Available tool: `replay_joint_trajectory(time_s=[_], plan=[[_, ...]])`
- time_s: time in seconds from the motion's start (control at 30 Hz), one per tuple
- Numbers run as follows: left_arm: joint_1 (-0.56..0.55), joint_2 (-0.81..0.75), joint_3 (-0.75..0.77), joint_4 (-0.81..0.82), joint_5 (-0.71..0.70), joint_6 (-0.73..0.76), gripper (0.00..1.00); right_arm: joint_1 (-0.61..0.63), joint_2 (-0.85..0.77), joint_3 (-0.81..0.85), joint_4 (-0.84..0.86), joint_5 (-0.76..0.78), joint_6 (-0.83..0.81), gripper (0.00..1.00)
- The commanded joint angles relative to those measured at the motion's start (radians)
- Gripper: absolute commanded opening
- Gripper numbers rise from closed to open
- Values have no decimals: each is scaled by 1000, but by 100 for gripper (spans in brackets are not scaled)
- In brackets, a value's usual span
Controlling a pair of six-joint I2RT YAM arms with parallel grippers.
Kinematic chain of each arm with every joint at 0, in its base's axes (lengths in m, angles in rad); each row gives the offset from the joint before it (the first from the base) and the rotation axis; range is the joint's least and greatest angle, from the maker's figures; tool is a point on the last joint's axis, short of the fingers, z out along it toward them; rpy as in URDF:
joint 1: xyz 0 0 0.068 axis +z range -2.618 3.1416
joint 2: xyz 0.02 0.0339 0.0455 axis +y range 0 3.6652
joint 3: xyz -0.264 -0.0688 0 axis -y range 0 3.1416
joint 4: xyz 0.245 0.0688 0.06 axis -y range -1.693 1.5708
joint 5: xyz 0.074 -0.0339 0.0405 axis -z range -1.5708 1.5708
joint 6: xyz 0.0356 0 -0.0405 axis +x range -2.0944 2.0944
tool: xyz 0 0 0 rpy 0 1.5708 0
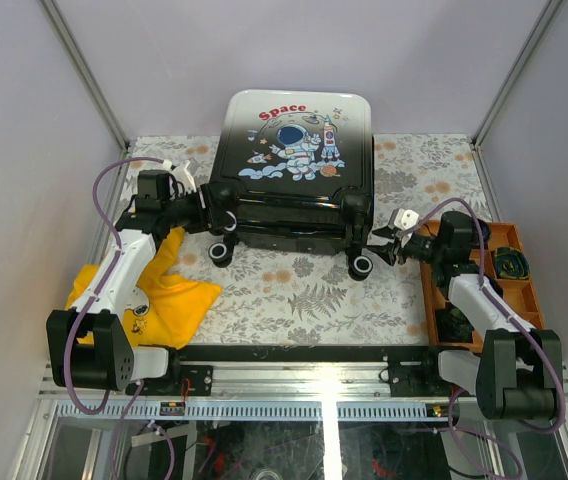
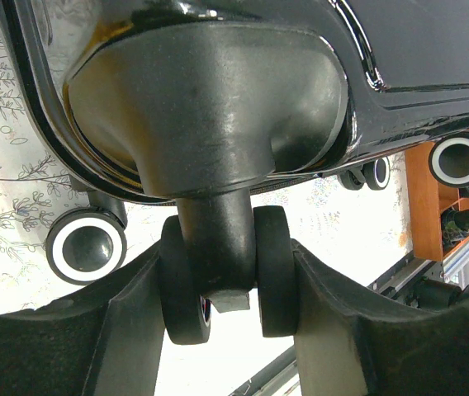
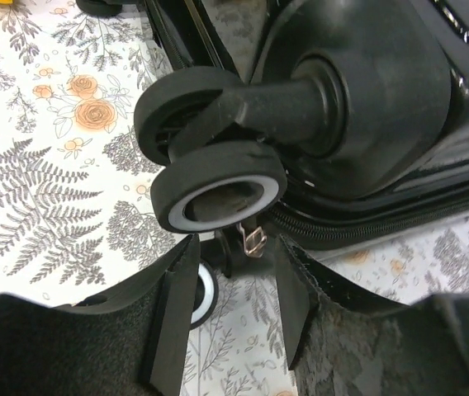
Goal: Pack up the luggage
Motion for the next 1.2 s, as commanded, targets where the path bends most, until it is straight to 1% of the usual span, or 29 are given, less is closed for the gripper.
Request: replay_joint_trajectory(time_s=[0.0,0.1,0.3,0.5,0.63,0.83,0.9,0.97,1.17], plan=[[22,-8,-16,21,9,33,0,24,19,-1,124,-20,-83,49],[21,-8,-16,20,11,33,0,30,38,5,137,-23,-106,48],[21,-7,-13,20,12,30,0,50,59,12,76,-25,-219,48],[21,-13,-19,17,11,30,0,62,74,17,100,-17,-219,48],[21,-13,-20,17,11,28,0,73,91,19,96,-8,-255,48],[22,-9,-17,17,8,30,0,88,120,17,162,27,-244,45],[22,-7,-16,16,8,31,0,89,122,20,172,34,-243,42],[21,-6,-14,15,6,31,0,89,121,17,193,48,-234,37],[22,1,-10,16,6,31,0,91,109,17,219,67,-206,15]])
